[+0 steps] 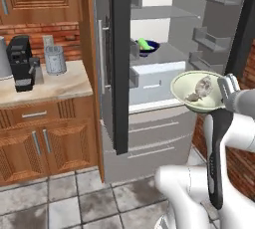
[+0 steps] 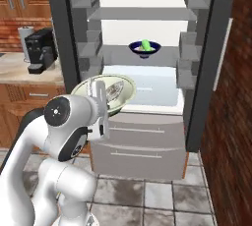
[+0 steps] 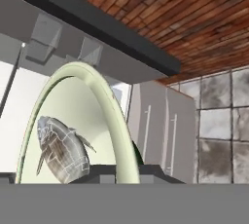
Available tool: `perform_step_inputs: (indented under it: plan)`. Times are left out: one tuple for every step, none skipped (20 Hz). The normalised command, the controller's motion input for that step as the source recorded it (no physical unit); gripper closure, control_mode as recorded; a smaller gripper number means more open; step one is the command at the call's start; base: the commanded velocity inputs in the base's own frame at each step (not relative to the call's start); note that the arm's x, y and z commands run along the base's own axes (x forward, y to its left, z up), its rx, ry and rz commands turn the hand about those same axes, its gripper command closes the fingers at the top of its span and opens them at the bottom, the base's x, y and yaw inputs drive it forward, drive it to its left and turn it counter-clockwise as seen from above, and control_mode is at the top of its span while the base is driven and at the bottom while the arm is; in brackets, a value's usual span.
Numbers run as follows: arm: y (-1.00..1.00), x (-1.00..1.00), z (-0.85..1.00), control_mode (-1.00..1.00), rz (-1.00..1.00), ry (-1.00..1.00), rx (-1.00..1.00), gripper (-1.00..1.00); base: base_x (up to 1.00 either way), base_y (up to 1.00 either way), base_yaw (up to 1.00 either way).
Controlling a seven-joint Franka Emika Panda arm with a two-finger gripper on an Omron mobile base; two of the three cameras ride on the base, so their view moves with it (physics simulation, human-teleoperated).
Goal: Place the bowl with the corn and lemon wedge on the second highest shelf of the fridge. Place the bowl with the fishs on the top shelf of the fridge.
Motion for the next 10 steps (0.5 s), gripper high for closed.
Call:
perform_step_inputs:
  plan:
    - [0.0,0.0,0.0,1.0,0.0,0.0,0.0,1.0,0.19,-0.34,0.49]
    - [0.0,0.0,0.0,1.0,0.0,0.0,0.0,1.0,0.23,-0.3,0.5]
    - [0.0,0.0,0.0,1.0,0.0,0.0,0.0,1.0,0.29,-0.26,0.48]
    - [0.0,0.0,0.0,1.0,0.0,0.0,0.0,1.0,0.4,-0.2,0.45]
    - [0.0,0.0,0.0,1.0,0.0,0.0,0.0,1.0,0.44,-0.19,0.41]
    - [0.0,0.0,0.0,1.0,0.0,0.0,0.0,1.0,0.52,-0.12,0.34]
    - [0.0,0.0,0.0,1.0,0.0,0.0,0.0,1.0,0.69,-0.25,0.24]
    - [0.0,0.0,0.0,1.0,0.0,0.0,0.0,1.0,0.7,-0.38,0.15]
    - [0.0,0.0,0.0,1.0,0.0,0.0,0.0,1.0,0.58,-0.55,0.07]
    - [0.0,0.0,0.0,1.0,0.0,0.0,0.0,1.0,0.51,-0.61,0.04]
